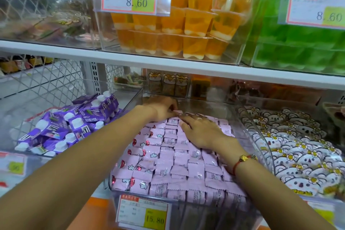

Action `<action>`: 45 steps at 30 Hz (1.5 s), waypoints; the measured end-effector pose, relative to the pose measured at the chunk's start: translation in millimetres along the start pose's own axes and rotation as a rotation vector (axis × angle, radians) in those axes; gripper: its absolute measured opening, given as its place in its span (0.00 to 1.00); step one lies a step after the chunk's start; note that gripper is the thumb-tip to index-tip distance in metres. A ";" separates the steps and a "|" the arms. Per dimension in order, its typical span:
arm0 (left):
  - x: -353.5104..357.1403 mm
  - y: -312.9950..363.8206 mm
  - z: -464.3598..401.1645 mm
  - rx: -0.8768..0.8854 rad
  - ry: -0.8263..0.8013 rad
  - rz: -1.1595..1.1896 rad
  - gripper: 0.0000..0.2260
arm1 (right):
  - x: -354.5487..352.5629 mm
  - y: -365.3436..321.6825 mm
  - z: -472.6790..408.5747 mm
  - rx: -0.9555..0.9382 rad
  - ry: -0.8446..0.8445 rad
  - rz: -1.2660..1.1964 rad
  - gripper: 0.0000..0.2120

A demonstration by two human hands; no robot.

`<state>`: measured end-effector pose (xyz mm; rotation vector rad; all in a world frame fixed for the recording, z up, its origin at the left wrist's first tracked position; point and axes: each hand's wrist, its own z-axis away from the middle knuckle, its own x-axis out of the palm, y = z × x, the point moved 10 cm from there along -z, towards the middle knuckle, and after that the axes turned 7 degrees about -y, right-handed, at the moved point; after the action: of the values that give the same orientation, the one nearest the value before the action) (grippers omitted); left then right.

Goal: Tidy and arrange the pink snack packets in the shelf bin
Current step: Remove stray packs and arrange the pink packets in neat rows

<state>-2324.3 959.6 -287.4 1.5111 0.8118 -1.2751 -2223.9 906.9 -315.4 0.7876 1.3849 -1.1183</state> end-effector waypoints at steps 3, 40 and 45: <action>1.7 -2.5 -0.5 -0.033 -0.016 0.107 0.14 | 10.7 6.5 -2.9 0.033 -0.093 -0.012 0.25; -68.5 0.2 91.8 0.261 -0.019 0.653 0.18 | -40.4 -36.2 40.2 -0.012 -0.319 -1.668 0.16; -65.8 -5.7 86.1 0.190 0.012 0.641 0.19 | -52.3 -15.6 32.4 -0.018 -0.043 -1.818 0.14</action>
<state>-2373.0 886.0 -224.2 1.7402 0.1742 -0.8721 -2219.7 878.9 -258.6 -0.8617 1.9624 -2.3394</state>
